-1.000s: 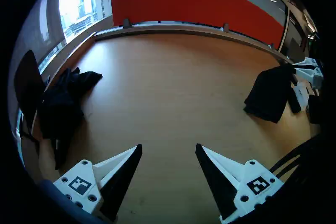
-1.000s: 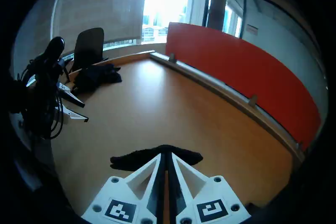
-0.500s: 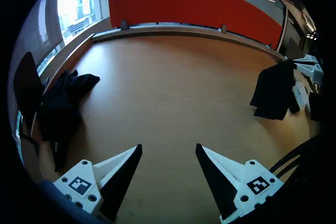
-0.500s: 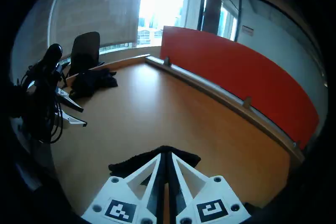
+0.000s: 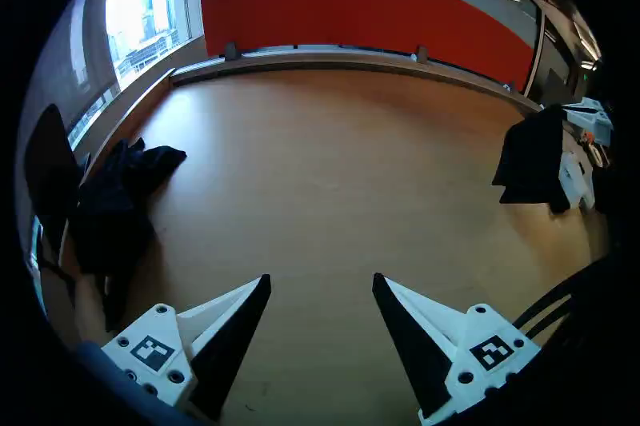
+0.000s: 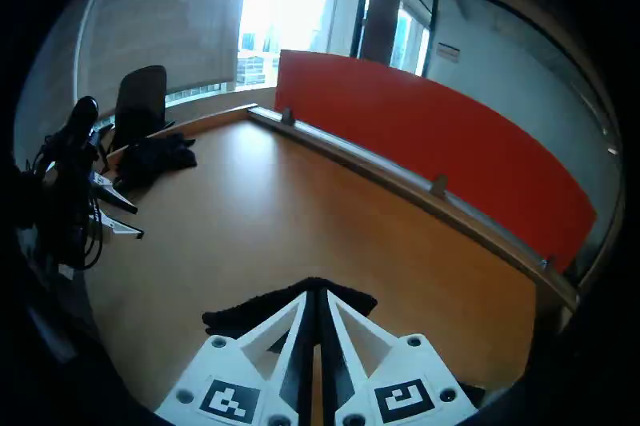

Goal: Fold towel

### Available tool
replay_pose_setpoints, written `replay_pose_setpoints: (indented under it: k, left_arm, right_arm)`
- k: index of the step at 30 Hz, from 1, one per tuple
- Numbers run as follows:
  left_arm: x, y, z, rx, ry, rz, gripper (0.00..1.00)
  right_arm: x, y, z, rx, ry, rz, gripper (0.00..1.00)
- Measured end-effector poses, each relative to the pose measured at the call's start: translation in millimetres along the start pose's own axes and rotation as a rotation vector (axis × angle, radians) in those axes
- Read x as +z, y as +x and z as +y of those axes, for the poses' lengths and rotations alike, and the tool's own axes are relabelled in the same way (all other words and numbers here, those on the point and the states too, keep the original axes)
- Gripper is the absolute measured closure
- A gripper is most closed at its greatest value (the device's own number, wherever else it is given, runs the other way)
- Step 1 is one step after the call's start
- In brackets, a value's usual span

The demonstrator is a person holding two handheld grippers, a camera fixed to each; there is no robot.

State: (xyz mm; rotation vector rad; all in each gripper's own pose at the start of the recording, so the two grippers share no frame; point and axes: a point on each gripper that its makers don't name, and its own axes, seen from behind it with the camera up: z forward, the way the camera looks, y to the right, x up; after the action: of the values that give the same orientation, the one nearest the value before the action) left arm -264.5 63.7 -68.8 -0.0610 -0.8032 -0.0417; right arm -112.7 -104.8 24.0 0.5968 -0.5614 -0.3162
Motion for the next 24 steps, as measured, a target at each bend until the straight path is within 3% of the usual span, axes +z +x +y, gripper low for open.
replay_pose_setpoints:
  k: [24]
  left_arm:
    - [0.5, -1.9, 0.8, -0.002, 0.011, -0.008, 0.06]
  right_arm:
    - [-34.5, -28.5, 137.7, 0.122, -0.174, -0.08, 0.96]
